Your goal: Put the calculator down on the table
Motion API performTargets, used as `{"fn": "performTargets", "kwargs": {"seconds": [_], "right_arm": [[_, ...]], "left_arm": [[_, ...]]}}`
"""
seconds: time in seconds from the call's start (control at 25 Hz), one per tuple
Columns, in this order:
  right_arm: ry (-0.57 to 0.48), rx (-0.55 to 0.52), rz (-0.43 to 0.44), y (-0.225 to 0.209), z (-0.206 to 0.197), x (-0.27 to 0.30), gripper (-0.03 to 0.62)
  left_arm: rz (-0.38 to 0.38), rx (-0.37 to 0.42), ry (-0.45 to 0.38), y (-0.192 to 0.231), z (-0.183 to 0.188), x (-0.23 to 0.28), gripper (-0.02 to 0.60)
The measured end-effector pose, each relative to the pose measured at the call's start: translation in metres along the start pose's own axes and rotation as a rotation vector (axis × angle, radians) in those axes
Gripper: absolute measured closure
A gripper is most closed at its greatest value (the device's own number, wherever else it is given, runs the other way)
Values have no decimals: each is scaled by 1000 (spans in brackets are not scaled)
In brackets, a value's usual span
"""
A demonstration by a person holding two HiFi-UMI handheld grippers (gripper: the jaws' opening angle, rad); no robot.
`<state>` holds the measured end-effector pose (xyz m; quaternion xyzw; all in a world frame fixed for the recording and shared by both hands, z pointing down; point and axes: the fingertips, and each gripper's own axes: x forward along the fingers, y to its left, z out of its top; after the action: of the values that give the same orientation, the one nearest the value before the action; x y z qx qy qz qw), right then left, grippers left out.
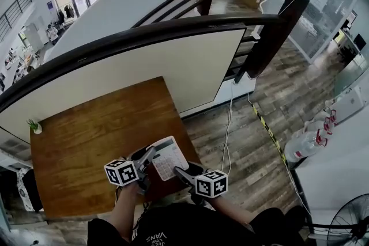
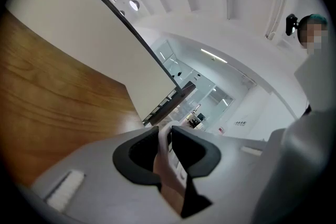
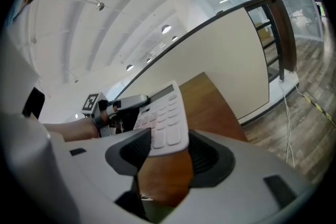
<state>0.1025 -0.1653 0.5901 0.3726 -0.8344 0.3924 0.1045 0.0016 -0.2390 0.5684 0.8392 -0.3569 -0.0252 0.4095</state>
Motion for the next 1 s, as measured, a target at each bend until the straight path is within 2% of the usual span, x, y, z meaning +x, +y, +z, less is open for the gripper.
{"fn": "performTargets", "kwargs": {"seconds": [0.44,0.76,1.0], "right_arm": [[17,34,-33,-37,49,90,385],[18,41,-76,-66,72,137,385],[45,46,-124,-88,78,162,385]], "left_arm": [[2,10,26,81,58,52,499],[-9,49,44,124,83,89,495],[-18,65,72,149,89,114,495]]}}
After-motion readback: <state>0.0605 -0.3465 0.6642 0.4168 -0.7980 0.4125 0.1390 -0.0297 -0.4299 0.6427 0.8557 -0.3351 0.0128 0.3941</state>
